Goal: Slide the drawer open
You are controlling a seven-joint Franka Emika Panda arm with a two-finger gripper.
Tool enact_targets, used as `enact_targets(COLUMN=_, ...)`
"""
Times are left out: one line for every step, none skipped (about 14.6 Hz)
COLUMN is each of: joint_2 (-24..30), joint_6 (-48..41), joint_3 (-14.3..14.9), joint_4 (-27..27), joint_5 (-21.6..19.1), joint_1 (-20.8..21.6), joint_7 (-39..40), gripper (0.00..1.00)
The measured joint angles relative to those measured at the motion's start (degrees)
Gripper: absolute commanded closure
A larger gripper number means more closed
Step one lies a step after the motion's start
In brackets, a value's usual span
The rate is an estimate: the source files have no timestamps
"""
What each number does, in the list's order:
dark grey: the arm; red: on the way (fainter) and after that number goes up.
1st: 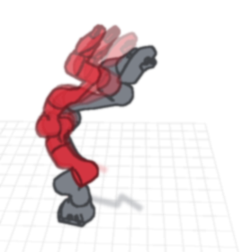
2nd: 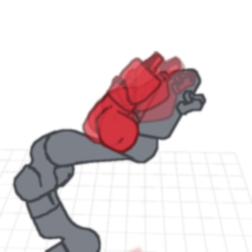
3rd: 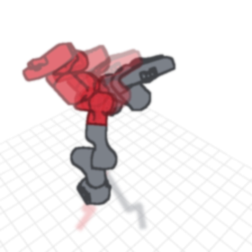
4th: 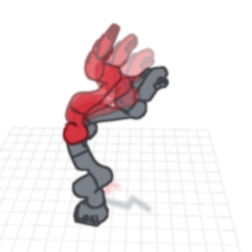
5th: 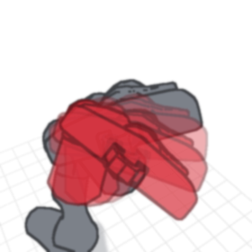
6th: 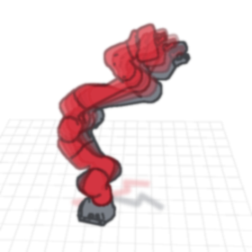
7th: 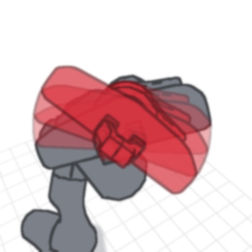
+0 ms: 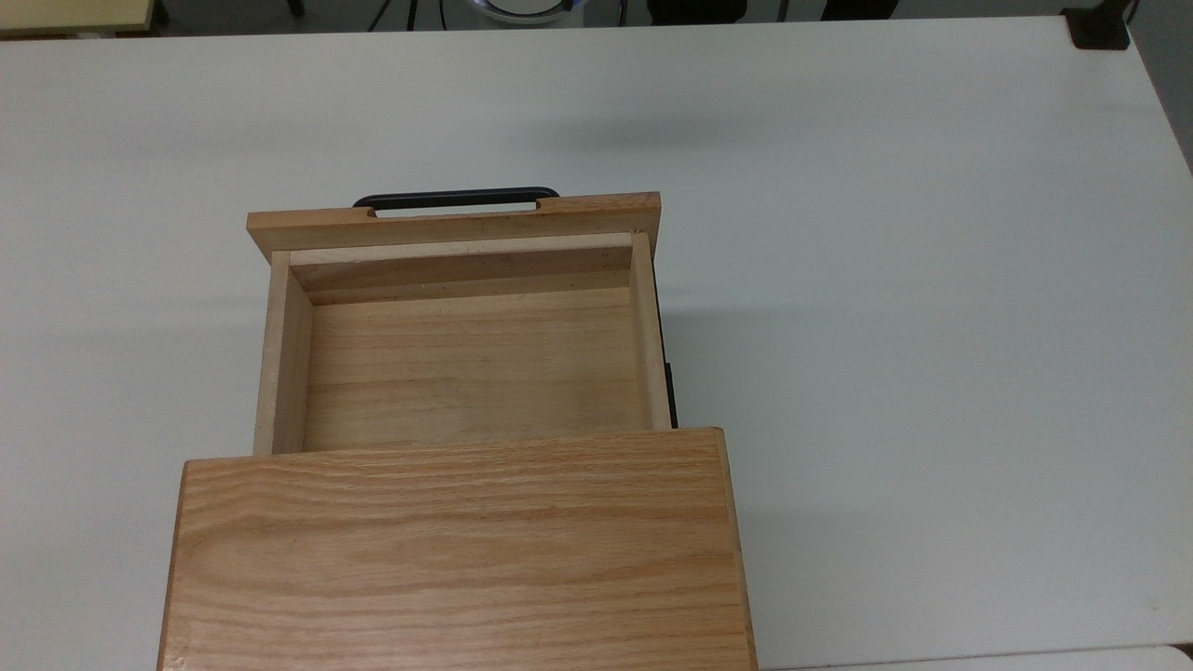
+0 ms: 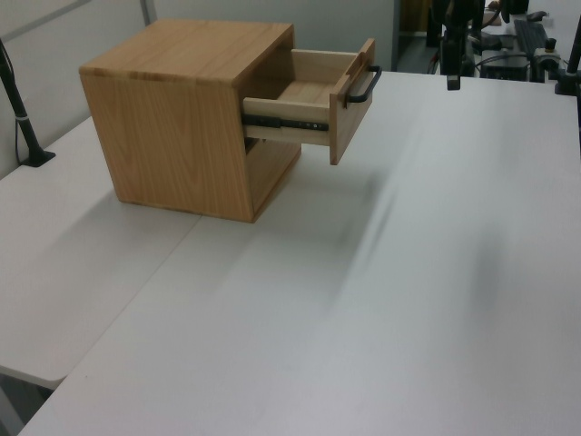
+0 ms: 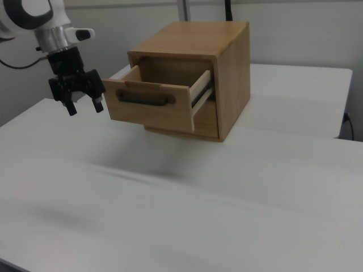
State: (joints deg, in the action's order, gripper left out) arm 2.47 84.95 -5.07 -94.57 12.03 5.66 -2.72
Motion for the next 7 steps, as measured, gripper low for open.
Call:
enact_targets(joint_2=-0.43, joint_6=0.00, joint_3=0.01, joint_4=0.01, joint_5=0.11, joint_1=-0.12, joint_7=1.14, gripper=0.00)
enact_targets(joint_2=-0.81, joint_6=0.06, joint_3=0.04, joint_4=0.01, joint_5=0.13, joint_1=-0.19, joint_7=1.92, gripper=0.00)
enact_targets(joint_2=-1.11, joint_6=0.26, joint_3=0.09, joint_4=0.05, joint_5=0.13, joint_1=-0.21, joint_7=2.27, gripper=0.00)
enact_targets(joint_2=-1.29, joint_6=0.56, joint_3=0.14, joint_4=0.09, joint_5=0.13, joint_1=-0.21, joint_7=2.29, gripper=0.00)
enact_targets(joint_2=-1.37, joint_6=0.93, joint_3=0.22, joint_4=0.12, joint_5=0.12, joint_1=-0.22, joint_7=2.29, gripper=0.00)
enact_targets(joint_2=-1.37, joint_6=1.21, joint_3=0.34, joint_4=0.18, joint_5=0.06, joint_1=-0.22, joint_7=2.29, gripper=0.00)
enact_targets(joint_2=-1.37, joint_6=1.33, joint_3=0.47, joint_4=0.38, joint_5=-0.18, joint_1=-0.22, joint_7=2.29, gripper=0.00)
